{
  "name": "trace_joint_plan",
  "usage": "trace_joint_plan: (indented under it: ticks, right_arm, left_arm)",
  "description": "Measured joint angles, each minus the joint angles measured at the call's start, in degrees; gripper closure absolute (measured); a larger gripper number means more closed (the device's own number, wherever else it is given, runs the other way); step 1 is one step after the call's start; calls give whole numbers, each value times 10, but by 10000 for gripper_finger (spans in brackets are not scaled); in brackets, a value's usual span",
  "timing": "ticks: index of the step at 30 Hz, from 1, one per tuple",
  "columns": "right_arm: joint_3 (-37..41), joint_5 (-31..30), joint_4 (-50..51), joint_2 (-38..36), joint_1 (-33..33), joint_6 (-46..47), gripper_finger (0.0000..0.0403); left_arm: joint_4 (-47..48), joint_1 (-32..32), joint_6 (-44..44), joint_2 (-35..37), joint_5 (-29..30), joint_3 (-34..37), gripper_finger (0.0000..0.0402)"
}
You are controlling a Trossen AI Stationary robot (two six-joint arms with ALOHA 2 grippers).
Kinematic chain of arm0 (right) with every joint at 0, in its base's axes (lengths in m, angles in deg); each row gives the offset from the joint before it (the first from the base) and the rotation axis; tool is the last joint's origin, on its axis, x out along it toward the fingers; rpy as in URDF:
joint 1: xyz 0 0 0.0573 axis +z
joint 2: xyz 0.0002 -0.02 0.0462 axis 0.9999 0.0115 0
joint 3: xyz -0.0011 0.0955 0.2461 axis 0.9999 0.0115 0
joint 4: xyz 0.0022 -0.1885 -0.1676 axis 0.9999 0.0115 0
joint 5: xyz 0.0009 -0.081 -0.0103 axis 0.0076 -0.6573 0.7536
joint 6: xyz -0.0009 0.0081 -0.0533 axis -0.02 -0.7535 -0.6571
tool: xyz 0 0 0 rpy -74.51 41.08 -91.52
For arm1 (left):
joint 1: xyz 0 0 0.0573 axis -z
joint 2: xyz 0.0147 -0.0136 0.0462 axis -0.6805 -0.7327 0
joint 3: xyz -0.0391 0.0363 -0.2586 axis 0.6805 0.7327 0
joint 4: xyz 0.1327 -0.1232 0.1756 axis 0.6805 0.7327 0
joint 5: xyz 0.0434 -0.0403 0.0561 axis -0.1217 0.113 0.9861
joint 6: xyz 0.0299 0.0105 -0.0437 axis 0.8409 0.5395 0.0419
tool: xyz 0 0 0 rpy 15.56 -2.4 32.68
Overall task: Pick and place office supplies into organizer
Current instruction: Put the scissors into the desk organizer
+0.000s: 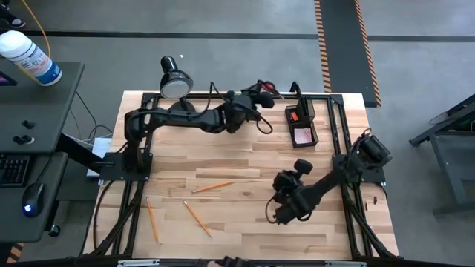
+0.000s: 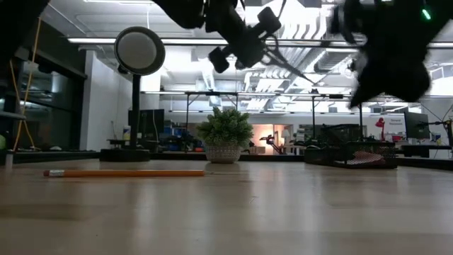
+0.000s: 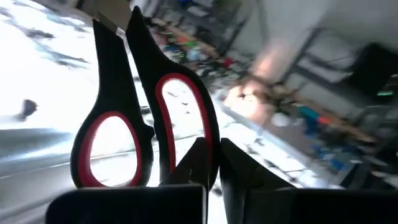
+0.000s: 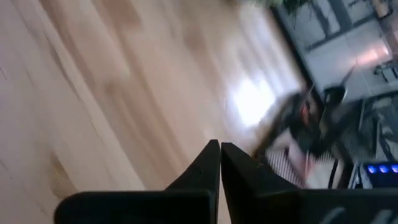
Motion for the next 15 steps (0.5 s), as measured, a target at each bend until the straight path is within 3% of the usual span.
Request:
trace_joint_plan:
  ticks: [8,15]
  right_arm:
    - [169,43,-141,0,-17,43,401]
    - [193,31,-172,0,-46,35,401]
  left_arm:
    - [-83,-2,171,-38,-98,0,401]
    - [-184,-16,284,-87,-146,0,401]
